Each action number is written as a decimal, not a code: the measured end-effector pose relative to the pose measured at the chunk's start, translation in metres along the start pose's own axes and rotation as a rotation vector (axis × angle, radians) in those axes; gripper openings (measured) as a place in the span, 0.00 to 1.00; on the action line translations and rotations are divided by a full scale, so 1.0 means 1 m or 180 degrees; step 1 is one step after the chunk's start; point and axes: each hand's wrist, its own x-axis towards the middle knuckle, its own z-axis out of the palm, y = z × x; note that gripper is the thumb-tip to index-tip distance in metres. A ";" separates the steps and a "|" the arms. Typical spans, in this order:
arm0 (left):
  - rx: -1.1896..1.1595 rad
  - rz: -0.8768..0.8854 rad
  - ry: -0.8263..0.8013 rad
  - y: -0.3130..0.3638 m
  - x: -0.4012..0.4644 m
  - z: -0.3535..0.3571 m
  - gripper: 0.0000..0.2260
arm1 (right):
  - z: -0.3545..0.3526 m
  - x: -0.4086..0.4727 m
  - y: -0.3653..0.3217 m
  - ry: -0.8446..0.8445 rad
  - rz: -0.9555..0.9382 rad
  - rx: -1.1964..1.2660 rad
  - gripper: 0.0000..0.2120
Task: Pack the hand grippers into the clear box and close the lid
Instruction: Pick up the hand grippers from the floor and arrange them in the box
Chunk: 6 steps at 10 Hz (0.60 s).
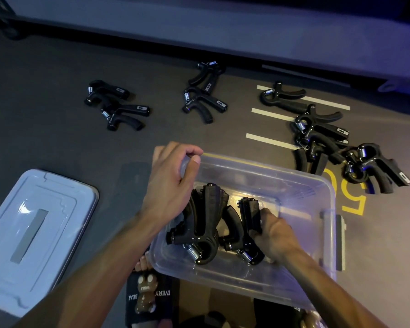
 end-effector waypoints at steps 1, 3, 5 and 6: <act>0.0017 0.0018 0.0013 0.001 0.000 0.001 0.07 | -0.001 0.001 0.000 -0.0033 -0.0027 0.0120 0.19; 0.0032 0.0011 -0.0009 0.000 0.000 0.000 0.07 | 0.002 0.003 0.006 -0.0032 0.0103 0.0451 0.18; 0.0042 0.0012 -0.0009 0.000 0.000 0.001 0.06 | 0.003 0.006 0.008 0.0002 0.0132 0.0505 0.17; 0.0024 -0.0004 -0.0021 0.000 -0.001 0.000 0.06 | 0.004 0.006 0.008 0.0051 0.0174 0.0369 0.17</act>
